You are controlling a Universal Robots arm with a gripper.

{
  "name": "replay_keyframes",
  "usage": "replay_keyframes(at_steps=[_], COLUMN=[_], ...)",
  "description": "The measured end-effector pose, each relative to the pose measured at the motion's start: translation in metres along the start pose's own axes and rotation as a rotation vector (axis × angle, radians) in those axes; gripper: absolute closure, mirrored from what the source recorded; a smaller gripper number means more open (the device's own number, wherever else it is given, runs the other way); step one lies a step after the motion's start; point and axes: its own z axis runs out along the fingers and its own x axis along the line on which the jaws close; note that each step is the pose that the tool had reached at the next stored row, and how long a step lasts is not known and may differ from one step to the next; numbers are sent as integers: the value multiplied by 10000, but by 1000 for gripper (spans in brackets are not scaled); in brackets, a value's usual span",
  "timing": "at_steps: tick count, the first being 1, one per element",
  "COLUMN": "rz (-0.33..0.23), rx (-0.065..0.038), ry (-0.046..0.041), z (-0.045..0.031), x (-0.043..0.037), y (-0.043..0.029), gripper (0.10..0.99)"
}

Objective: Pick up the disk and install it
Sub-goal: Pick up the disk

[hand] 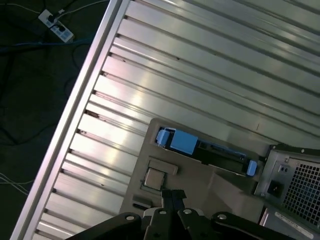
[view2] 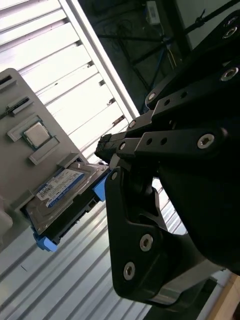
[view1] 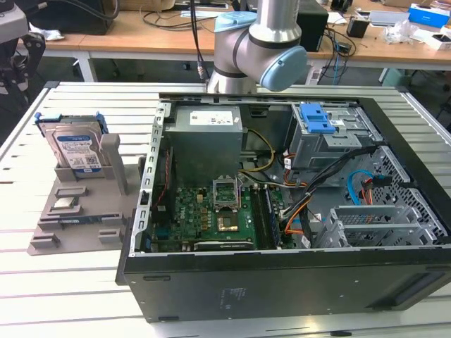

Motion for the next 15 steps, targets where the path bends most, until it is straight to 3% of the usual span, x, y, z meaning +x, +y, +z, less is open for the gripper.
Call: replay_keyframes(at_steps=[15], rz=[-1760], rx=[-41], ry=[79], z=[0], x=[0], y=[0], gripper=[980])
